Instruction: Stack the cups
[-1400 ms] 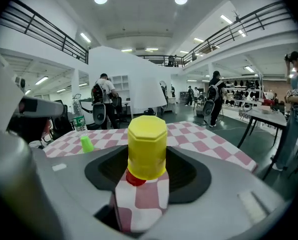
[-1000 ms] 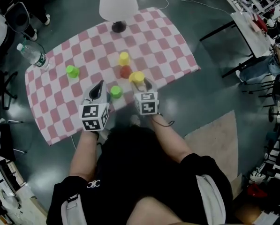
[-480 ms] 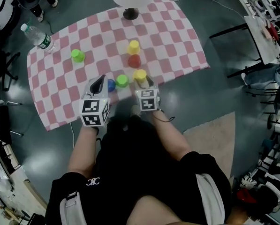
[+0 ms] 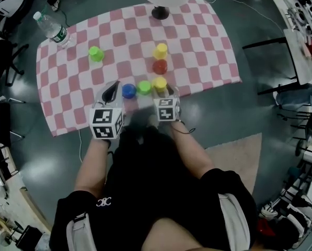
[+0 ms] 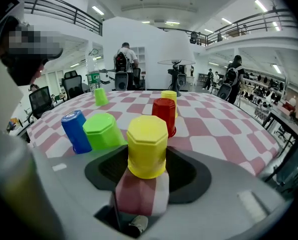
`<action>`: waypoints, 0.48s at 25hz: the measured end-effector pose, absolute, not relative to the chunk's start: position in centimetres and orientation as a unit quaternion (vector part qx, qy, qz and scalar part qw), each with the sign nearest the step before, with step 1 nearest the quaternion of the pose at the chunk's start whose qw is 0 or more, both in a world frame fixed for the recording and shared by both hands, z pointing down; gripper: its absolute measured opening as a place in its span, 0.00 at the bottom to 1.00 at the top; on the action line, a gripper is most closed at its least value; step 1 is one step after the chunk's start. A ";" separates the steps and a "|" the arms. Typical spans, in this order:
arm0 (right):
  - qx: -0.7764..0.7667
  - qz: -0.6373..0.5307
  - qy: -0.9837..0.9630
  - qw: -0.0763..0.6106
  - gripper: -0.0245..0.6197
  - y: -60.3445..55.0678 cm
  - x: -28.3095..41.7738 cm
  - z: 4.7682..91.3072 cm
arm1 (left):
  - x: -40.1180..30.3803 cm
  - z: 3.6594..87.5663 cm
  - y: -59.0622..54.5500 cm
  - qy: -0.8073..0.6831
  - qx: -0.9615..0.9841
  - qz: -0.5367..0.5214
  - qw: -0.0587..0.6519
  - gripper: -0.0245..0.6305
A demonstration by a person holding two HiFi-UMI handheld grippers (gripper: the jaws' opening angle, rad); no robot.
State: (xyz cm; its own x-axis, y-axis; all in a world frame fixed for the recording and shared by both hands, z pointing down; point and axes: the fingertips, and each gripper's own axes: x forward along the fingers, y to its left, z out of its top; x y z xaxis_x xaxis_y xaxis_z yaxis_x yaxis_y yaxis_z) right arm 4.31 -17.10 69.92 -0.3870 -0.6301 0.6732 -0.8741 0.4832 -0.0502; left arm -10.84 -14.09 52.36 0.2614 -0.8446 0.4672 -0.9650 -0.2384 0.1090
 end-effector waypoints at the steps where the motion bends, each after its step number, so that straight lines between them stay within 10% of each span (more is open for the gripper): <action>1: 0.467 0.206 -0.807 0.297 0.40 -17.1 4.2 70.1 | -11.1 52.4 -14.0 -0.588 0.770 0.157 0.191 0.04; 12: 0.477 0.208 -0.796 0.308 0.40 -16.9 4.7 70.9 | -11.3 52.2 -14.7 -0.582 0.776 0.152 0.188 0.04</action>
State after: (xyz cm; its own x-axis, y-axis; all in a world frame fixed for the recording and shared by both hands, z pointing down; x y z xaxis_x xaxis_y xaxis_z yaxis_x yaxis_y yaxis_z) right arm 4.73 -16.87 70.90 -0.3542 -0.6326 0.6887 -0.8883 0.4579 -0.0363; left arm -11.29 -14.70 52.18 0.2755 -0.8469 0.4548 -0.9612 -0.2513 0.1142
